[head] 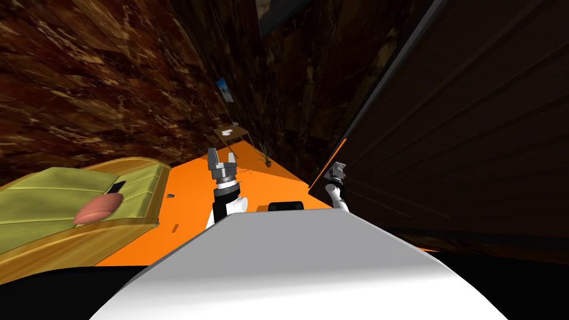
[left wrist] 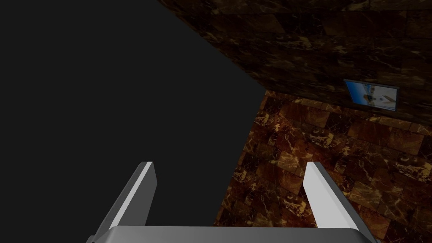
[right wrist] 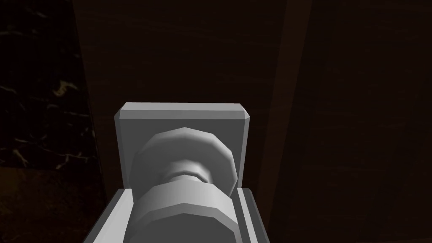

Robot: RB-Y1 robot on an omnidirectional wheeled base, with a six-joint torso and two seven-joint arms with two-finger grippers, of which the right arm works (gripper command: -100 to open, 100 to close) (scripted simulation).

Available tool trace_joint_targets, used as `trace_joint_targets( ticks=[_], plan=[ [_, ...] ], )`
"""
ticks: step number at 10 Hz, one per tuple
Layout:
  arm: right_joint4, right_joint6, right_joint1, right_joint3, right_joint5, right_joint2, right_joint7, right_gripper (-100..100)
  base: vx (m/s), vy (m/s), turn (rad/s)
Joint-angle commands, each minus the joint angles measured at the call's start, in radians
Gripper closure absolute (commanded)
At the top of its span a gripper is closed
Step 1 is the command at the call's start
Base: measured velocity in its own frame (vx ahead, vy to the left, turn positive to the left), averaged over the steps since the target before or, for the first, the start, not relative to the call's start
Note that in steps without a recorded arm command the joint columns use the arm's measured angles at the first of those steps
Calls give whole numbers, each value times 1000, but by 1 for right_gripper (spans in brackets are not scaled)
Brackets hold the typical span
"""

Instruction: Pull the door open

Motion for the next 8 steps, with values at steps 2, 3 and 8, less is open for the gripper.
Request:
trace_joint_targets(
  ticks=[2,3,8],
  plan=[
    [-4,4,6,18,2,-15,-21,100,-69,-7,53],
    [-6,6,9,26,3,-22,-30,100,-240,-21,153],
    [-20,19,29,87,11,-71,-98,100,-259,1,153]
  ],
)
